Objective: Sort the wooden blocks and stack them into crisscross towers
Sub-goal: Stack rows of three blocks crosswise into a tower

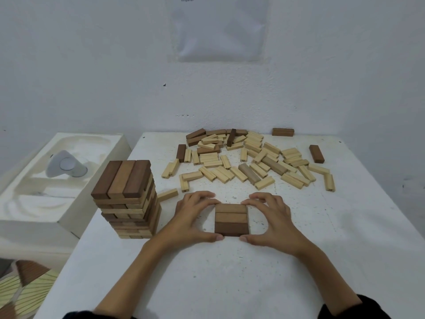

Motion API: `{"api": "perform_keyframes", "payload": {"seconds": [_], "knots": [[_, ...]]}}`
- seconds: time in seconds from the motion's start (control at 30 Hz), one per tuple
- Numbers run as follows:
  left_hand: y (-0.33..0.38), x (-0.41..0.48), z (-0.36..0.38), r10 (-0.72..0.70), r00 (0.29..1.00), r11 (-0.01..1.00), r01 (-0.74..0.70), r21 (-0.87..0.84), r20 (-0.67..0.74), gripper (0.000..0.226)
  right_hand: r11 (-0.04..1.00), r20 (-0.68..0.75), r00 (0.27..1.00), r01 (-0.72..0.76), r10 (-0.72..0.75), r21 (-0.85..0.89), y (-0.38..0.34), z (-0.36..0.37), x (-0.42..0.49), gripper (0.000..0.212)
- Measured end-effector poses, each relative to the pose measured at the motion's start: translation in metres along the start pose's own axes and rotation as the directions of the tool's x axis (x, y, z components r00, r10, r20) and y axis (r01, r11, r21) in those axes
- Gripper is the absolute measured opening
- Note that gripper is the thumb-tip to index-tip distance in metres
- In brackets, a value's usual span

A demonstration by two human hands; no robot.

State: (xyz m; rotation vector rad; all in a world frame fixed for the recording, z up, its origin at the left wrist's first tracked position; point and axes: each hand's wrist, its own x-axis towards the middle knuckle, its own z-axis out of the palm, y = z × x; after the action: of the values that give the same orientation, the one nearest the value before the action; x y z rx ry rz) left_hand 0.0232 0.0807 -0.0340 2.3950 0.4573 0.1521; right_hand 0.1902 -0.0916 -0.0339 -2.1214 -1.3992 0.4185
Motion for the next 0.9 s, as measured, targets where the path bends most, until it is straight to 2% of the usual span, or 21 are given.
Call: {"api": "perform_keyframes", "payload": {"seconds": [0.23, 0.53, 0.77, 0.9], "knots": [[0.009, -0.004, -0.007, 0.06, 0.996, 0.983, -0.071, -0.169, -0.068, 0.072, 0.99, -0.054, 0.998, 0.051, -0.045, 0.131, -0.008, -0.01, -0.006, 0.065], [0.06, 0.004, -0.036, 0.221, 0.946, 0.953, -0.261, -0.154, -0.238, 0.064, 0.974, -0.231, 0.966, 0.159, -0.119, 0.159, -0.042, -0.07, -0.015, 0.067], [0.097, -0.002, -0.09, 0.319, 0.89, 0.941, -0.338, -0.002, -0.324, 0.06, 0.945, -0.308, 0.936, 0.244, -0.171, 0.217, -0.083, -0.109, -0.008, 0.066], [0.096, -0.017, -0.13, 0.368, 0.874, 0.93, -0.335, 0.153, -0.318, 0.072, 0.928, -0.326, 0.915, 0.312, -0.236, 0.203, -0.113, -0.111, 0.004, 0.067]]}}
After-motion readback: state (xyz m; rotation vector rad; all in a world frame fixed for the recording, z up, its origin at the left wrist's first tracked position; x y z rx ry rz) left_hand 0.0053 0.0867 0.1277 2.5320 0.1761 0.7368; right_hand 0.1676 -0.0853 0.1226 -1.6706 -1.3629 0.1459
